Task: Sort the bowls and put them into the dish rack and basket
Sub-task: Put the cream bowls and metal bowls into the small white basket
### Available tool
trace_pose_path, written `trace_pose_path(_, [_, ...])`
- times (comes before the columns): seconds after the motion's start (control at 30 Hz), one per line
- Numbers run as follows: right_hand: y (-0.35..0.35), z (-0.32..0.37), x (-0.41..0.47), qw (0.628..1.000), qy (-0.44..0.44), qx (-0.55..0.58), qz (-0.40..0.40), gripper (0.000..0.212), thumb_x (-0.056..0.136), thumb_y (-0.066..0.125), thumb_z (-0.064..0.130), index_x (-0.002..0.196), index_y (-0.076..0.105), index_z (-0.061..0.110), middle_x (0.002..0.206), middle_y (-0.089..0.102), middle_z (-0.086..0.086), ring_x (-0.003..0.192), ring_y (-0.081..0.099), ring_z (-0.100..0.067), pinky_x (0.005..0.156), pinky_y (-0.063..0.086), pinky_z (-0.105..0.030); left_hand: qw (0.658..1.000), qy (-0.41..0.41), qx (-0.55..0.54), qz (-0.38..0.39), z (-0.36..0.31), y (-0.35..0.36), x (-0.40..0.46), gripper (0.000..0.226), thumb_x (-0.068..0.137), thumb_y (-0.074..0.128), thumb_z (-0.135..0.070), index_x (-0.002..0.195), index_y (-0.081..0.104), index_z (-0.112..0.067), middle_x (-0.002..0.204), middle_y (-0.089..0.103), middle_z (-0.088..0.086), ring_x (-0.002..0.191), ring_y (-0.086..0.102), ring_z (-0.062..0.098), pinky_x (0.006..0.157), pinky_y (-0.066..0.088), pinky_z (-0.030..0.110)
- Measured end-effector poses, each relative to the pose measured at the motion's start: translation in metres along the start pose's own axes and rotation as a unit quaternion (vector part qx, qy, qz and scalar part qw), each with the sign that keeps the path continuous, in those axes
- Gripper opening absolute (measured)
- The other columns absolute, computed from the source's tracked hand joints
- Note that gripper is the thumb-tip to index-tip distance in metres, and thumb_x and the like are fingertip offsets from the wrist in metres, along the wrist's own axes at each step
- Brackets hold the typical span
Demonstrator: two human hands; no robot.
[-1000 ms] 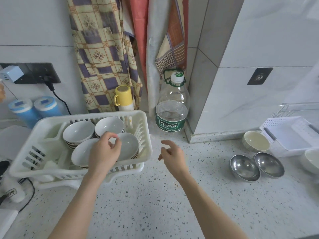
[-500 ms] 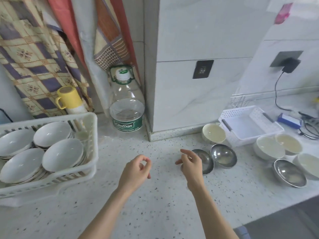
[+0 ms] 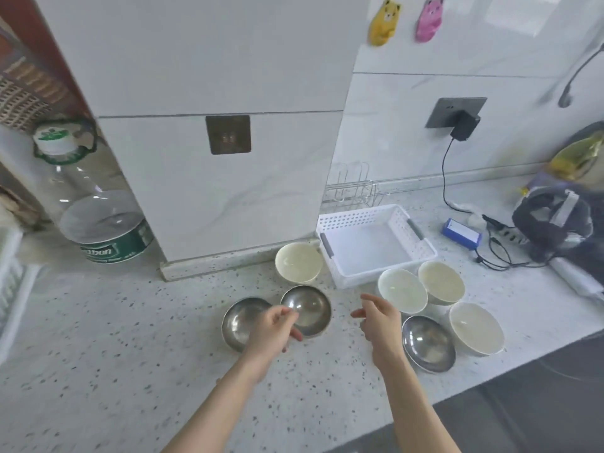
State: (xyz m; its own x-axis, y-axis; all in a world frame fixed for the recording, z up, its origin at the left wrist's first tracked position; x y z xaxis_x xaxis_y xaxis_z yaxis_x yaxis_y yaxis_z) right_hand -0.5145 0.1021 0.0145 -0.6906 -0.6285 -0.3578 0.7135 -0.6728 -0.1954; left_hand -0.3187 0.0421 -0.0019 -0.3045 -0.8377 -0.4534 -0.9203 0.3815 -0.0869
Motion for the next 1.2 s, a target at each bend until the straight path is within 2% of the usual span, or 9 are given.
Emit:
trace_pose_path(0.27, [-0.063, -0.012, 0.027, 0.996, 0.019, 0.035, -0.084, 0.021, 0.093, 0.050, 0.013, 0.105, 0.067, 0.018, 0.073, 0.071, -0.002, 0.057, 0.046, -0.011, 0.054, 0.036, -0.026, 0.993, -0.056, 0.050, 0.094, -0.006, 0.080, 0.023, 0.020, 0.097, 0.052, -0.034, 0.112, 0.059, -0.023, 0.075, 0.077, -0.004, 0.047, 0.043, 0.007, 0.041, 0.032, 0.018])
trace_pose_path(0.4, [-0.090, -0.025, 0.029, 0.988, 0.044, 0.068, -0.134, 0.023, 0.092, 0.049, 0.011, 0.103, 0.069, 0.014, 0.074, 0.070, -0.003, 0.064, 0.053, -0.014, 0.063, 0.049, -0.031, 0.986, -0.073, 0.087, 0.125, -0.003, 0.107, 0.032, 0.030, 0.095, 0.053, -0.037, 0.122, 0.051, -0.025, 0.085, 0.078, -0.003, 0.052, 0.044, 0.009, 0.042, 0.031, 0.019])
trace_pose_path(0.5, [-0.116, -0.028, 0.036, 0.981, 0.049, 0.079, -0.169, 0.019, 0.093, 0.051, 0.013, 0.101, 0.068, 0.013, 0.067, 0.068, -0.002, 0.065, 0.057, -0.014, 0.056, 0.044, -0.025, 0.984, -0.098, 0.090, 0.118, -0.008, 0.131, 0.041, 0.034, 0.096, 0.051, -0.039, 0.126, 0.047, -0.025, 0.092, 0.076, -0.002, 0.055, 0.043, 0.010, 0.040, 0.027, 0.018])
trace_pose_path(0.67, [-0.160, -0.028, 0.060, 0.982, 0.042, 0.063, -0.171, 0.019, 0.096, 0.049, 0.017, 0.107, 0.063, 0.019, 0.074, 0.070, -0.003, 0.073, 0.059, -0.013, 0.065, 0.041, -0.028, 0.985, -0.128, 0.075, 0.093, -0.006, 0.168, 0.051, 0.046, 0.097, 0.050, -0.046, 0.136, 0.045, -0.022, 0.099, 0.073, 0.004, 0.056, 0.038, 0.012, 0.037, 0.022, 0.019])
trace_pose_path(0.8, [-0.201, -0.016, 0.102, 0.988, 0.007, -0.033, -0.148, 0.028, 0.094, 0.048, 0.013, 0.117, 0.063, 0.017, 0.098, 0.069, 0.004, 0.096, 0.057, -0.019, 0.088, 0.047, -0.039, 0.990, -0.113, 0.069, 0.038, -0.009, 0.198, 0.066, 0.048, 0.098, 0.051, -0.046, 0.137, 0.048, -0.019, 0.102, 0.074, 0.010, 0.041, 0.041, 0.004, 0.035, 0.023, 0.016])
trace_pose_path(1.0, [-0.259, -0.016, 0.164, 0.954, 0.039, -0.295, -0.032, 0.042, 0.091, 0.048, 0.019, 0.133, 0.053, 0.017, 0.133, 0.054, -0.008, 0.113, 0.053, -0.025, 0.089, 0.047, -0.043, 0.993, -0.112, 0.034, -0.033, -0.013, 0.239, 0.081, 0.024, 0.097, 0.055, -0.026, 0.118, 0.056, -0.015, 0.095, 0.071, 0.009, 0.032, 0.045, 0.002, 0.028, 0.024, 0.012])
trace_pose_path(1.07, [-0.268, -0.021, 0.177, 0.933, 0.080, -0.350, 0.032, 0.027, 0.089, 0.049, 0.020, 0.114, 0.059, 0.017, 0.109, 0.059, -0.007, 0.096, 0.055, -0.024, 0.077, 0.041, -0.037, 0.990, -0.130, 0.022, -0.048, -0.011, 0.245, 0.085, 0.021, 0.096, 0.054, -0.019, 0.116, 0.053, -0.014, 0.094, 0.069, 0.010, 0.034, 0.047, 0.004, 0.028, 0.024, 0.013])
trace_pose_path(1.13, [-0.273, -0.022, 0.185, 0.909, 0.105, -0.395, 0.077, 0.006, 0.085, 0.047, 0.017, 0.079, 0.048, 0.017, 0.072, 0.044, -0.002, 0.064, 0.039, -0.020, 0.062, 0.030, -0.033, 0.987, -0.152, 0.019, -0.059, -0.008, 0.248, 0.089, 0.022, 0.095, 0.053, -0.019, 0.116, 0.052, -0.018, 0.094, 0.067, 0.012, 0.044, 0.040, 0.011, 0.034, 0.024, 0.016])
trace_pose_path(1.2, [-0.276, -0.024, 0.192, 0.892, 0.130, -0.416, 0.117, 0.009, 0.084, 0.046, 0.013, 0.075, 0.046, 0.014, 0.066, 0.037, -0.002, 0.057, 0.030, -0.018, 0.055, 0.024, -0.028, 0.984, -0.162, 0.013, -0.066, -0.008, 0.248, 0.092, 0.022, 0.094, 0.052, -0.017, 0.115, 0.052, -0.020, 0.096, 0.068, 0.015, 0.048, 0.035, 0.011, 0.038, 0.022, 0.019])
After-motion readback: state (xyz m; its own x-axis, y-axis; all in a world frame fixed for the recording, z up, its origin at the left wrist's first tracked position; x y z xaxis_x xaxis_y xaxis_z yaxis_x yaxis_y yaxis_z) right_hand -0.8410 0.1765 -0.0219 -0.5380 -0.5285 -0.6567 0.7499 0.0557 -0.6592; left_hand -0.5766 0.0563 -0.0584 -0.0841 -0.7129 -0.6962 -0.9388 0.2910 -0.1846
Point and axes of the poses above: each hand's wrist, its own x-axis towards the middle knuckle, its own y-axis out of the palm, z = x × y, the point moved 2 cm from there along x, towards the middle knuckle
